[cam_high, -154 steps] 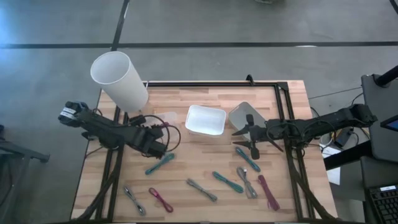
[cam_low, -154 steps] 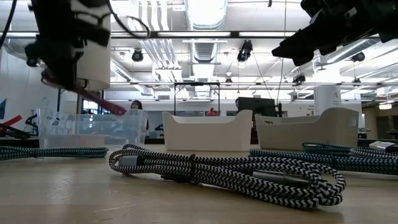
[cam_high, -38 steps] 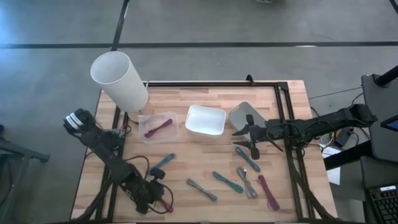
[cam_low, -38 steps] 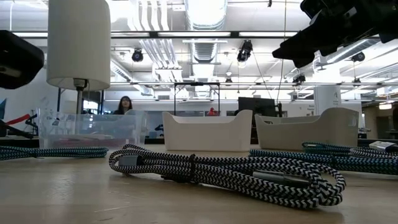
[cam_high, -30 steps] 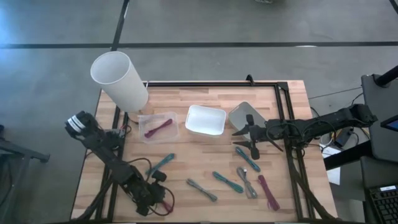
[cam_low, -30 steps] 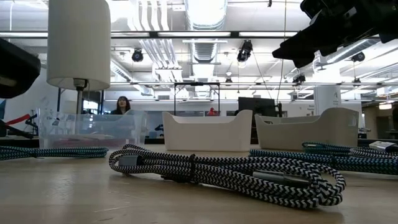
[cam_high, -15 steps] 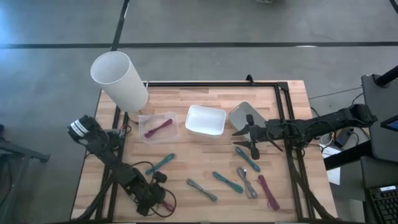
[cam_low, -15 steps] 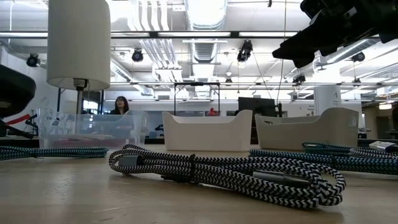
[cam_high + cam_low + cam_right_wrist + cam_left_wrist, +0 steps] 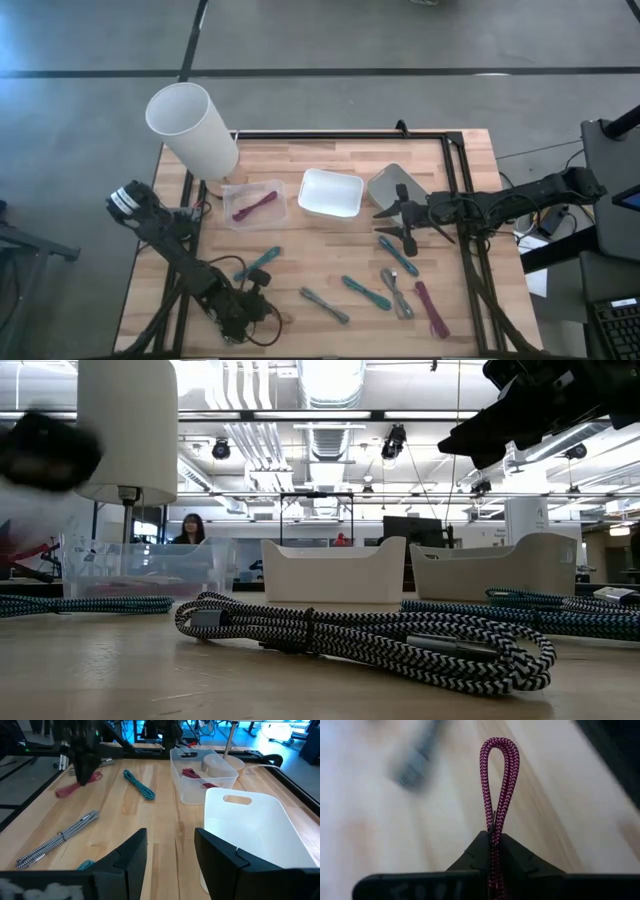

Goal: Pick & Place USB Port
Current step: Put the left pink patterned charger cable into the transparent bin

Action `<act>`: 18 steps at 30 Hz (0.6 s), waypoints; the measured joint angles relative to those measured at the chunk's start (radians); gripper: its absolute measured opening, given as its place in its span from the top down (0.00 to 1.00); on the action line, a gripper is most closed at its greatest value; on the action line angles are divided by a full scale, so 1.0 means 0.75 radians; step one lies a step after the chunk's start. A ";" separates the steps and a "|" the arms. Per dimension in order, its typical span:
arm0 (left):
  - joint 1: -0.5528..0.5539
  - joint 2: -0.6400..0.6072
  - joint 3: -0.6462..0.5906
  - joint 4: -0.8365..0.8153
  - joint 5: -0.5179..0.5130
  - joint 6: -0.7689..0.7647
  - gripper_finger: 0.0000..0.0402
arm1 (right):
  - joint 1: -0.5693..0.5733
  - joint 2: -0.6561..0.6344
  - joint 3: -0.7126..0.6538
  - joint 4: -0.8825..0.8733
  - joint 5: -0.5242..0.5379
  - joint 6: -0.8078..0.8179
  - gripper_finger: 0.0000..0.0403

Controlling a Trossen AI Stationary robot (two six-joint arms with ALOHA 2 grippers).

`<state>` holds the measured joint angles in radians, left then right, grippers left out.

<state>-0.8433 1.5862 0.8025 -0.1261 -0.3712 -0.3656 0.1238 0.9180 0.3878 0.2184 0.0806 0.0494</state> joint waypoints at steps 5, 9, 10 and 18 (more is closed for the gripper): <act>0.044 -0.080 0.054 -0.111 -0.217 0.009 0.94 | 0.000 0.000 0.000 0.001 0.000 0.000 0.60; 0.113 -0.156 0.088 -0.236 -0.278 -0.035 0.96 | 0.000 0.000 0.000 0.002 0.000 0.000 0.60; 0.134 -0.174 0.093 -0.269 -0.286 -0.050 0.96 | 0.000 0.000 0.000 0.002 0.000 0.000 0.60; 0.339 -0.307 0.137 -0.574 -0.309 -0.086 0.94 | 0.000 0.000 0.000 0.001 0.000 -0.001 0.60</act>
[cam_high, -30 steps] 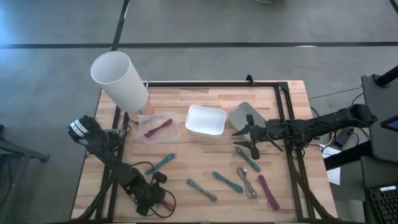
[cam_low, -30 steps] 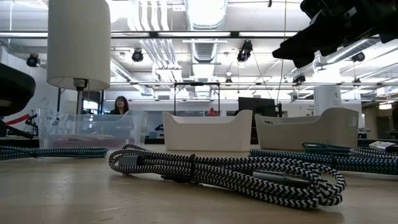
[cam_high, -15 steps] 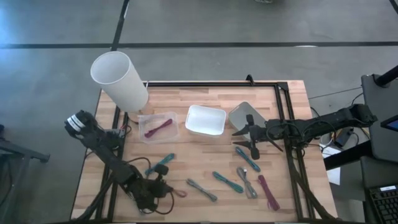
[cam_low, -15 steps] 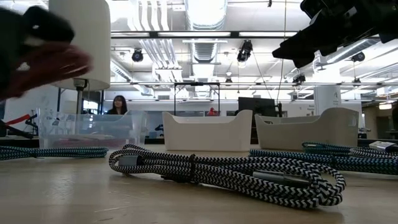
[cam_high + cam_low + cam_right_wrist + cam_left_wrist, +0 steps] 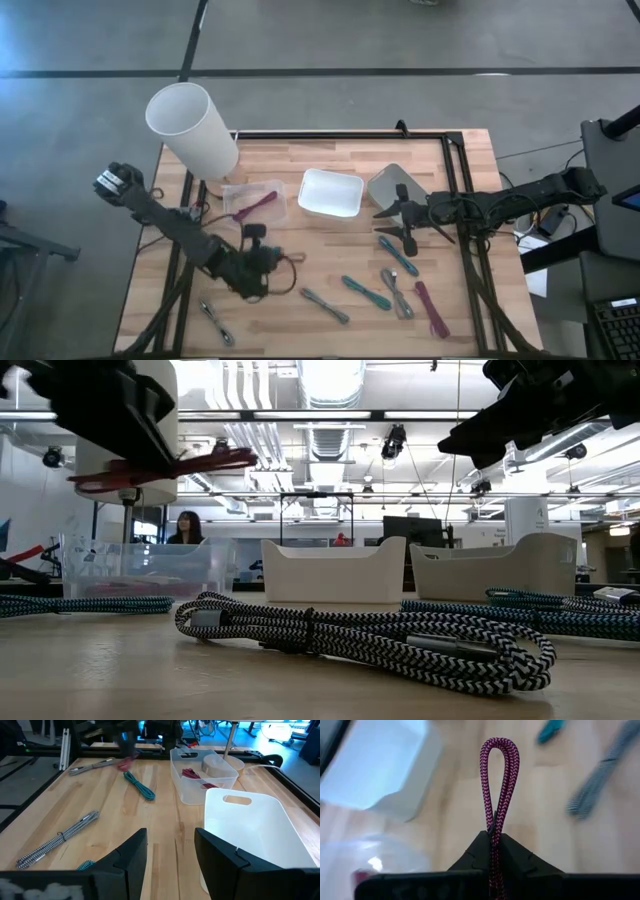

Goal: Pick & Place USB Port
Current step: Put the left pink patterned charger cable into the transparent bin

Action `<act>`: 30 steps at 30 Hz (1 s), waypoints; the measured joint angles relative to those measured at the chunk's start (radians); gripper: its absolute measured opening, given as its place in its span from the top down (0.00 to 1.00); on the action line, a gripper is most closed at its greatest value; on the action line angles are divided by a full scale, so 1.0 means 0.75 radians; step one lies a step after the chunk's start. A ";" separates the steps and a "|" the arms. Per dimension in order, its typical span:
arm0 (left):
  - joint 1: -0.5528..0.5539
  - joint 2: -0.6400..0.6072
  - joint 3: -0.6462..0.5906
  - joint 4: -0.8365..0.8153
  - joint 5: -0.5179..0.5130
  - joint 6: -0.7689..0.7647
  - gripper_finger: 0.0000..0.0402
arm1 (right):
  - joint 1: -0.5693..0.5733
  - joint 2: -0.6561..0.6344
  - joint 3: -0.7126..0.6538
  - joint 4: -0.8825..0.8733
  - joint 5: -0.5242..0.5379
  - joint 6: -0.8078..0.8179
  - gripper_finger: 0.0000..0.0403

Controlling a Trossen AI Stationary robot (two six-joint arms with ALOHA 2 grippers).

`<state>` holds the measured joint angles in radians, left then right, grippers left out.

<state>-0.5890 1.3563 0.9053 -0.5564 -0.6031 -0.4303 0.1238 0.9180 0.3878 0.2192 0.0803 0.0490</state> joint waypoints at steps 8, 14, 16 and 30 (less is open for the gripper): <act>0.227 -0.142 0.010 -0.244 -0.024 0.044 0.94 | 0.000 0.000 0.000 -0.001 0.000 0.000 0.60; 0.387 -0.193 0.008 -0.358 -0.007 0.035 0.95 | 0.001 0.000 0.000 -0.002 0.000 0.000 0.60; 0.435 -0.194 0.006 -0.394 0.026 0.035 0.95 | 0.000 0.000 0.000 -0.002 0.000 0.000 0.60; 0.647 -0.184 -0.241 -0.408 0.154 0.036 0.95 | 0.000 0.000 -0.028 -0.002 0.000 0.001 0.60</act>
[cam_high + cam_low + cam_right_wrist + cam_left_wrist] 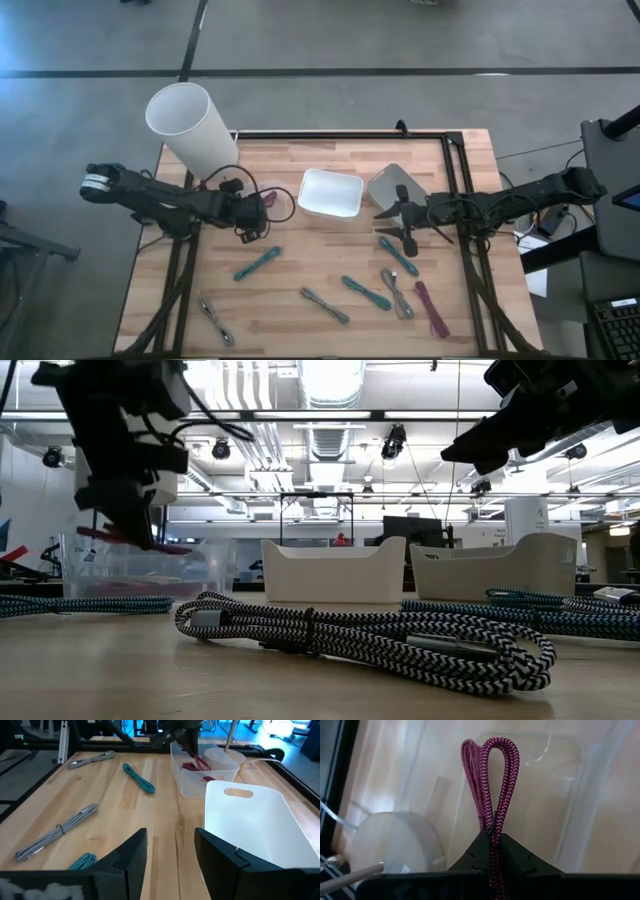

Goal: Pick & Place USB Port
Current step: Put the left pink patterned charger cable into the transparent bin

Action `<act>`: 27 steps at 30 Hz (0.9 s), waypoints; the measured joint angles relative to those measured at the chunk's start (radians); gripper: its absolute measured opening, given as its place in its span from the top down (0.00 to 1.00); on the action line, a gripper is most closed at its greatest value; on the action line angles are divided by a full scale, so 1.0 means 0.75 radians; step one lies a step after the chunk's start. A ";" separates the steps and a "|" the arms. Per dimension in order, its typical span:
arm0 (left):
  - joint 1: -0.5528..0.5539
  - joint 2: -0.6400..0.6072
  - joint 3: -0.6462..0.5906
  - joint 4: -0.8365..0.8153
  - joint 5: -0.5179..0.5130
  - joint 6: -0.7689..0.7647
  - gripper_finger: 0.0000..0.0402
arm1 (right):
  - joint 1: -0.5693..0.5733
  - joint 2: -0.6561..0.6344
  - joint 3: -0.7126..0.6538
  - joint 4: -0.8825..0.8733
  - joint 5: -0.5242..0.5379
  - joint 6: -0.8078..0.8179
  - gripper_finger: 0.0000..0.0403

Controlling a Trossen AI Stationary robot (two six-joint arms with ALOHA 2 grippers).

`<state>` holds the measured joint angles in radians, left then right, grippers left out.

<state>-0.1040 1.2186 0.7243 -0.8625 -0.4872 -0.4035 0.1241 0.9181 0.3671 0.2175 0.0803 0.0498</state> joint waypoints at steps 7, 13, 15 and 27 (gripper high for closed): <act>0.037 0.001 -0.103 0.241 0.055 0.019 0.94 | 0.000 0.000 -0.024 0.003 0.000 0.000 0.60; 0.055 0.002 -0.157 0.400 0.079 0.069 0.94 | 0.000 0.000 -0.028 0.005 0.000 0.001 0.60; 0.060 0.002 -0.177 0.430 0.078 0.070 0.94 | 0.000 0.000 -0.028 0.005 0.000 0.000 0.60; 0.066 -0.001 -0.308 0.493 0.076 0.038 0.94 | 0.000 0.000 -0.028 0.006 0.000 0.003 0.60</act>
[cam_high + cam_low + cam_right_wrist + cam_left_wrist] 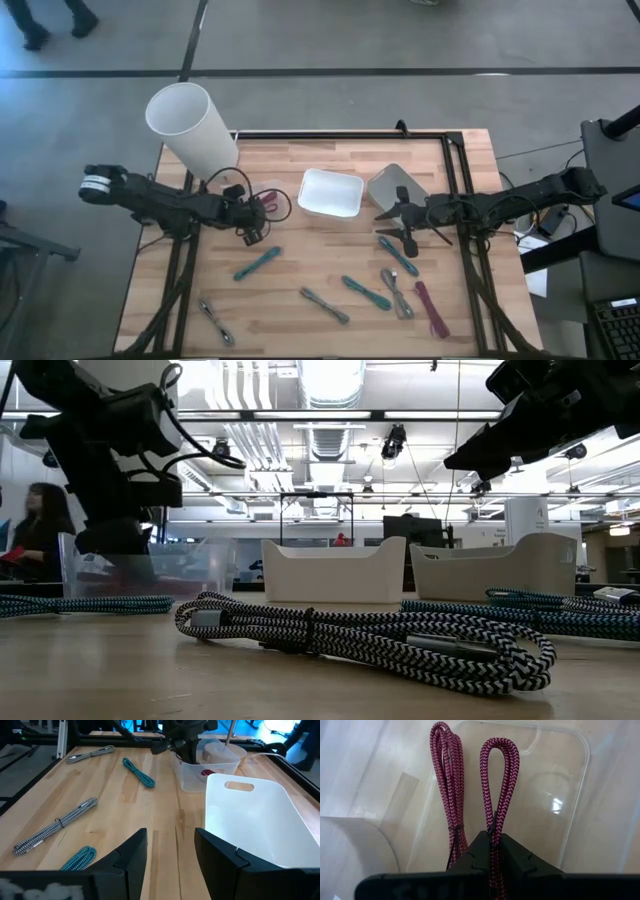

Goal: Pick & Place USB Port
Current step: Put the left pink patterned charger cable into the transparent bin, then put the pink patterned charger cable into the transparent bin

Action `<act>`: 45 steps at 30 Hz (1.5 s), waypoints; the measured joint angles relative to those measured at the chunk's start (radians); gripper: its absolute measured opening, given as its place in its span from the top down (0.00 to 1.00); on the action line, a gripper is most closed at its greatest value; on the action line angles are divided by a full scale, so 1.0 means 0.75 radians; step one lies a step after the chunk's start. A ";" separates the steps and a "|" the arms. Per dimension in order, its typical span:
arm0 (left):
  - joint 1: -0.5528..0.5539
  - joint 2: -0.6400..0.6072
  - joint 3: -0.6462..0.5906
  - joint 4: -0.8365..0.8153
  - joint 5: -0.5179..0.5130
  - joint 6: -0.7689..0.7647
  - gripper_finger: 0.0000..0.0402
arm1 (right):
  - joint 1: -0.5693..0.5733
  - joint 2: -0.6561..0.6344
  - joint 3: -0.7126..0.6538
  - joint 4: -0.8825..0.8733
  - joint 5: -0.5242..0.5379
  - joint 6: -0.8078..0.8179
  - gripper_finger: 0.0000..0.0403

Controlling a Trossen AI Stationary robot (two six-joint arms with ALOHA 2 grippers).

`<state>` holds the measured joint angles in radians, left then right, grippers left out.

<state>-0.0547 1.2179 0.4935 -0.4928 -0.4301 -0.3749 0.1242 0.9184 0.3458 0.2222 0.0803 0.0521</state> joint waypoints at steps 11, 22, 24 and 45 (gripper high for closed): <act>0.017 0.002 0.004 0.037 -0.001 0.000 0.88 | 0.000 0.000 0.000 0.001 0.000 0.000 0.60; 0.036 0.002 0.004 0.043 0.001 -0.003 0.73 | -0.001 0.000 0.000 0.001 0.000 0.000 0.60; 0.036 0.003 0.015 0.038 -0.002 -0.003 0.73 | 0.000 0.000 0.000 0.002 0.000 0.008 0.60; 0.036 0.003 0.410 0.040 -0.088 0.153 0.73 | 0.051 0.000 0.001 -0.005 -0.002 0.368 0.61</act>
<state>-0.0280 1.2201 0.8009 -0.4629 -0.4961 -0.2600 0.1624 0.9182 0.3466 0.2184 0.0792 0.3281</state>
